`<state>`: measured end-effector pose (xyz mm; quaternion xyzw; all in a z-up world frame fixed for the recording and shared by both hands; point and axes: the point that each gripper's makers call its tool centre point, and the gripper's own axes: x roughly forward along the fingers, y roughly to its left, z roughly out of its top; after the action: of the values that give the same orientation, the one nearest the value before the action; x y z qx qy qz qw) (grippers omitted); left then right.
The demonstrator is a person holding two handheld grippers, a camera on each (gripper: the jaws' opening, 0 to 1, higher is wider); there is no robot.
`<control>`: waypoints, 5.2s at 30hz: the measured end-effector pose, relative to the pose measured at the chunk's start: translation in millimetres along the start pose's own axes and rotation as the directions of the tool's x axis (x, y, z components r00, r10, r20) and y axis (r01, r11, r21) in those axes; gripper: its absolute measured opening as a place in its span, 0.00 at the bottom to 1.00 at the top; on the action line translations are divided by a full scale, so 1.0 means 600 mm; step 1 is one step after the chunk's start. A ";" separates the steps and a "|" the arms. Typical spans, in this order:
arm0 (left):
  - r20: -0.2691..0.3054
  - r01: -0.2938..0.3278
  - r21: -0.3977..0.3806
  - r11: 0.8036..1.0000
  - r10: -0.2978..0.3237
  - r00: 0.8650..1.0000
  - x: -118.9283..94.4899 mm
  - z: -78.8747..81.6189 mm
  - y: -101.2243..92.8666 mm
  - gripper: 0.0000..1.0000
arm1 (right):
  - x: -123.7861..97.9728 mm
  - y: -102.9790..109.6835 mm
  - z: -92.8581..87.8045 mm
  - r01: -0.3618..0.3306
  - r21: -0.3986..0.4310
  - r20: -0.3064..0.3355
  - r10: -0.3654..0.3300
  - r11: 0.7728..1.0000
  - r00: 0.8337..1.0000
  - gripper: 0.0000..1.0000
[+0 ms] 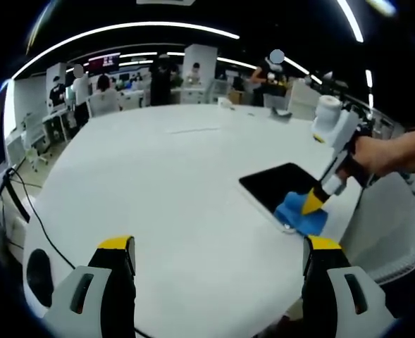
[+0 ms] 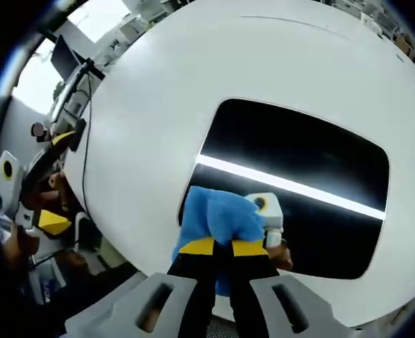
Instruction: Wipe the mirror surface with the cleaning cloth until all visible marks leave the cleaned area.
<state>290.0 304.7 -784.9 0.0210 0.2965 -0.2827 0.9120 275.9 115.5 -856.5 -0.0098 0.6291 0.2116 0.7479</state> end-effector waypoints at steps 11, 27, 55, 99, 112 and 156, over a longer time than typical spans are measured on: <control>-0.001 -0.001 -0.006 1.000 0.001 1.000 0.000 -0.002 0.000 1.00 | 0.007 0.015 0.007 -0.032 0.010 0.003 0.032 0.999 0.999 0.01; 0.000 -0.001 -0.005 1.000 0.001 1.000 0.008 -0.001 0.001 1.00 | 0.011 0.012 0.009 -0.042 0.010 0.001 0.042 0.999 0.999 0.01; -0.009 0.002 -0.008 1.000 -0.002 1.000 0.010 -0.007 0.004 1.00 | 0.010 0.013 0.014 -0.052 0.044 -0.036 0.054 0.998 0.998 0.01; -0.019 0.004 -0.014 1.000 -0.004 1.000 0.011 -0.014 0.013 1.00 | 0.025 -0.020 0.125 -0.029 0.011 -0.022 0.029 1.000 0.999 0.01; -0.023 -0.002 -0.037 0.999 0.001 1.000 0.006 -0.019 0.017 1.00 | 0.024 -0.030 0.162 -0.017 0.011 -0.015 0.017 1.000 1.000 0.01; -0.012 -0.024 -0.050 0.998 0.024 1.000 -0.006 -0.024 0.008 1.00 | 0.031 -0.046 0.198 -0.111 0.022 -0.044 0.112 0.994 0.993 0.00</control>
<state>282.3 313.6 -795.5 0.0033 0.3085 -0.2641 0.9138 398.3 129.6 -856.4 0.0280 0.6475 0.2464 0.7205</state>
